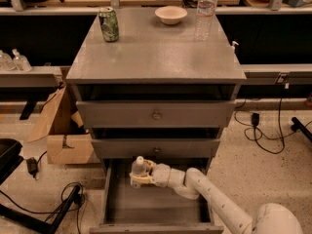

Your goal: Place blue plastic bottle into bottom drawer

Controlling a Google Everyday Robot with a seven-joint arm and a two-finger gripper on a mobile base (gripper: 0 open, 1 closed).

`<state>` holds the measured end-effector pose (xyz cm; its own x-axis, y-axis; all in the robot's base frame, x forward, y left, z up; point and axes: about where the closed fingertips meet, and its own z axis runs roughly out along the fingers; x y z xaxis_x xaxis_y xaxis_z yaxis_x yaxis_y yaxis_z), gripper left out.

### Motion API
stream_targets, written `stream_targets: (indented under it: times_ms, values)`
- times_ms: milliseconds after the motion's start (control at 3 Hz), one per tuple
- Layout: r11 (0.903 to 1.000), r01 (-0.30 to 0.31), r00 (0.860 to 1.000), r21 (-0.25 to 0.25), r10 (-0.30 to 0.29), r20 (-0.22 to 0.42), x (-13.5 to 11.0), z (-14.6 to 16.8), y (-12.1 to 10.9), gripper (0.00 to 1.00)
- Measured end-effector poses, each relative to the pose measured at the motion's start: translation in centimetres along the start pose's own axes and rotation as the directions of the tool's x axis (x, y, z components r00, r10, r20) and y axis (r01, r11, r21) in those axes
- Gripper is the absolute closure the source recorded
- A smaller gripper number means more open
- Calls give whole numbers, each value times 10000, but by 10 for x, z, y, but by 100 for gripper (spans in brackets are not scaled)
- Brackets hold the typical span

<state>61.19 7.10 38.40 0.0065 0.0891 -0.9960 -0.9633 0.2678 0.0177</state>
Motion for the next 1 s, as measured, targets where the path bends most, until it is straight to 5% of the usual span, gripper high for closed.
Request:
stream_targets:
  times_ms: [333, 1000]
  values:
    - [9993, -270, 9995, -246, 266, -155, 21, 14, 4, 100]
    - [9926, -1108, 9907, -496, 1064, -844, 122, 43, 10, 100]
